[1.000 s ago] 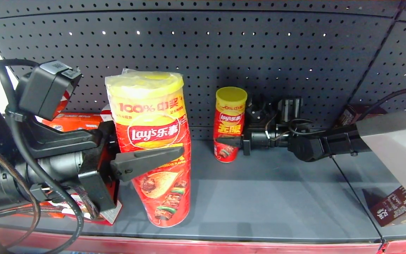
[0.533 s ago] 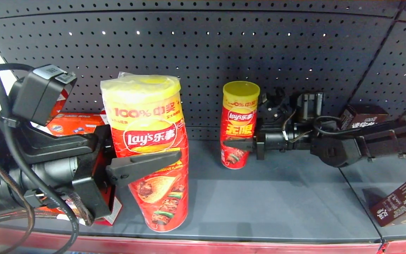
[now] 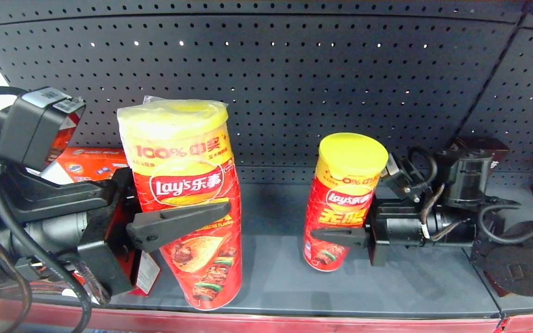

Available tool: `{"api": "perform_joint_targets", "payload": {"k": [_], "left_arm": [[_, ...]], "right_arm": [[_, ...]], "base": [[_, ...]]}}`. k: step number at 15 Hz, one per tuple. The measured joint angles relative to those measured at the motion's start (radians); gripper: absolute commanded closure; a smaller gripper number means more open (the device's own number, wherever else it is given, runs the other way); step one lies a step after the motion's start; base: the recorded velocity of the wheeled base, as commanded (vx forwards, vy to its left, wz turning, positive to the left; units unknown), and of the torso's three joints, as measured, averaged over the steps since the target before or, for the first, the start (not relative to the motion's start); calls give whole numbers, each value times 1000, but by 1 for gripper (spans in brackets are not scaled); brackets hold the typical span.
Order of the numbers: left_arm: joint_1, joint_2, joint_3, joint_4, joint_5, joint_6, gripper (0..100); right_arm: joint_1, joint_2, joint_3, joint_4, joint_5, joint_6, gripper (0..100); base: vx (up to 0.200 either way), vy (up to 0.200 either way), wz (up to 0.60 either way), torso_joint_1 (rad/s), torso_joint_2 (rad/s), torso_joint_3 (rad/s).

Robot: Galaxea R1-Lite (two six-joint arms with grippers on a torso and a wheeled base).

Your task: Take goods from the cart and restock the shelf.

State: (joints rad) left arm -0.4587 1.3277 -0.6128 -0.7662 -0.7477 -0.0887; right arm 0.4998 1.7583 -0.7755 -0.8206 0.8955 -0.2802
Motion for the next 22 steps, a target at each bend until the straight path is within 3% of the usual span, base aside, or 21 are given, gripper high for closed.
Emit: {"api": "perform_joint_targets", "payload": {"k": [5, 17, 18, 22], "left_arm": [[1, -1, 2, 0, 0, 0, 100], [1, -1, 11, -1, 1, 0, 100], [2, -1, 13, -1, 1, 0, 100], [2, -1, 20, -1, 1, 0, 100]], "right_arm": [[9, 11, 125, -111, -10, 1, 100], [47, 130, 113, -179, -57, 1, 100], [52, 132, 114, -180, -73, 1, 0], [42, 108, 131, -185, -101, 1, 0]], "base": [[0, 0, 0, 0, 0, 0], [0, 0, 0, 0, 0, 0], [0, 0, 0, 0, 0, 0], [0, 0, 0, 0, 0, 0]]}}
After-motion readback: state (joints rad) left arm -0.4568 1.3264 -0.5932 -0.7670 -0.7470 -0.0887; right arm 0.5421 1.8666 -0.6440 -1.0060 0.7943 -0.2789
